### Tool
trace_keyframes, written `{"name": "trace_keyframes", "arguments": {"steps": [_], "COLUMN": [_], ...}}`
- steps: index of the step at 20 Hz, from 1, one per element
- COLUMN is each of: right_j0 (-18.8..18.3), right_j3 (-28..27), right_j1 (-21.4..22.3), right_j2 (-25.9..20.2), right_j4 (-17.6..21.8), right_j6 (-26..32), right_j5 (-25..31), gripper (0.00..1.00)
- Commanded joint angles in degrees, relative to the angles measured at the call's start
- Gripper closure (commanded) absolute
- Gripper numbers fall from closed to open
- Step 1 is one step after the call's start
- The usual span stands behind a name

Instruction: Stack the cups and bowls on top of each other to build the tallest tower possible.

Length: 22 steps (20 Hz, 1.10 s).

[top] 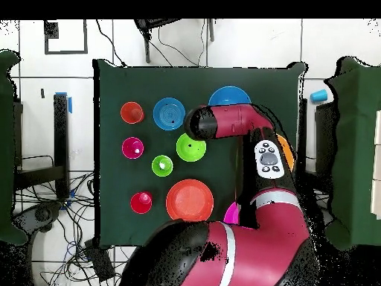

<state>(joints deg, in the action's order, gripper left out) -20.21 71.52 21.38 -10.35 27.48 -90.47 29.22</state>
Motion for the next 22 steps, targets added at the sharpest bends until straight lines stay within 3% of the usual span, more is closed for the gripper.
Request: {"name": "trace_keyframes", "arguments": {"steps": [1,9,22], "right_j0": [2.5,3.37,11.9], "right_j3": [5.07,15.68,20.74], "right_j1": [1.34,8.42,13.24], "right_j2": [0.01,-0.58,6.91], "right_j4": [4.48,4.11,4.27], "right_j6": [-0.76,-2.05,-6.64], "right_j5": [-2.91,-6.86,-10.07], "gripper": [1.0,1.0,1.0]}}
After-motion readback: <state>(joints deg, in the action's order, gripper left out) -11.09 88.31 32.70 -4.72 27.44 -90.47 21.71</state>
